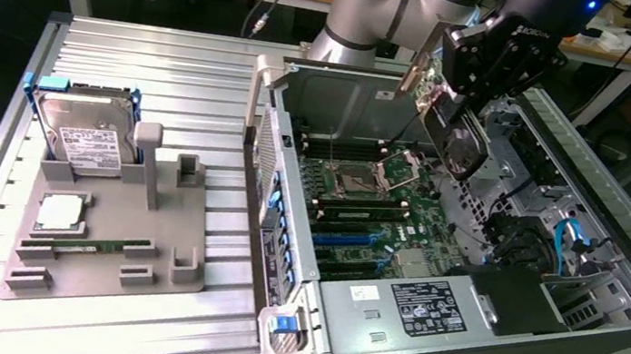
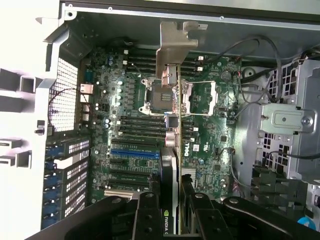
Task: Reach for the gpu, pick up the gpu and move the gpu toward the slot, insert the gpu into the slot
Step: 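Insert the gpu into the slot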
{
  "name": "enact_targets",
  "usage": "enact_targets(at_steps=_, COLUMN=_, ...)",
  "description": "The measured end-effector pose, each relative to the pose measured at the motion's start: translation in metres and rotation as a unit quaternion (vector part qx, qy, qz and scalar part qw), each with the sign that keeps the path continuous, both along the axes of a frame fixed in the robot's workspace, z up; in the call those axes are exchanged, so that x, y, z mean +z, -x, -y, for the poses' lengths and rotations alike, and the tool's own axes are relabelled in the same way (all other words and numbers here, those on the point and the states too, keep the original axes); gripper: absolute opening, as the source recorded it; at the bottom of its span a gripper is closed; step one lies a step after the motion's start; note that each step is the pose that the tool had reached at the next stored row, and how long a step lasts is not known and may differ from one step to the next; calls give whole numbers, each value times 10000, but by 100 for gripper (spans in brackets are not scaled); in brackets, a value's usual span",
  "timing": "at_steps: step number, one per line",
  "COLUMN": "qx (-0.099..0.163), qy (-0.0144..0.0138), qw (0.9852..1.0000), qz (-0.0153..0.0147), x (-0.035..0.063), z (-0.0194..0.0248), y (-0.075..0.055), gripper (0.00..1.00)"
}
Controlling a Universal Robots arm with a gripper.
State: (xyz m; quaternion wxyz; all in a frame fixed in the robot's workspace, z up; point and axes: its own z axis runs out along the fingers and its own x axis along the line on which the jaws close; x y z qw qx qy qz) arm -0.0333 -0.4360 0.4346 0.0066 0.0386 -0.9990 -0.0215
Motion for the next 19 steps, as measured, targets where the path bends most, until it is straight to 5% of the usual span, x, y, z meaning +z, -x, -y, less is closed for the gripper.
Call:
enact_targets(at_steps=9, qx=26, qy=-1, qw=10000, qz=11, x=-2, z=0, y=1, gripper=27)
enact_targets(at_steps=12, qx=287, qy=-2, qw=9996, qz=12, x=-6, z=0, y=1, gripper=27)
enact_targets(at_steps=19, qx=969, qy=-2, qw=9953, qz=11, x=-22, z=0, y=1, gripper=27)
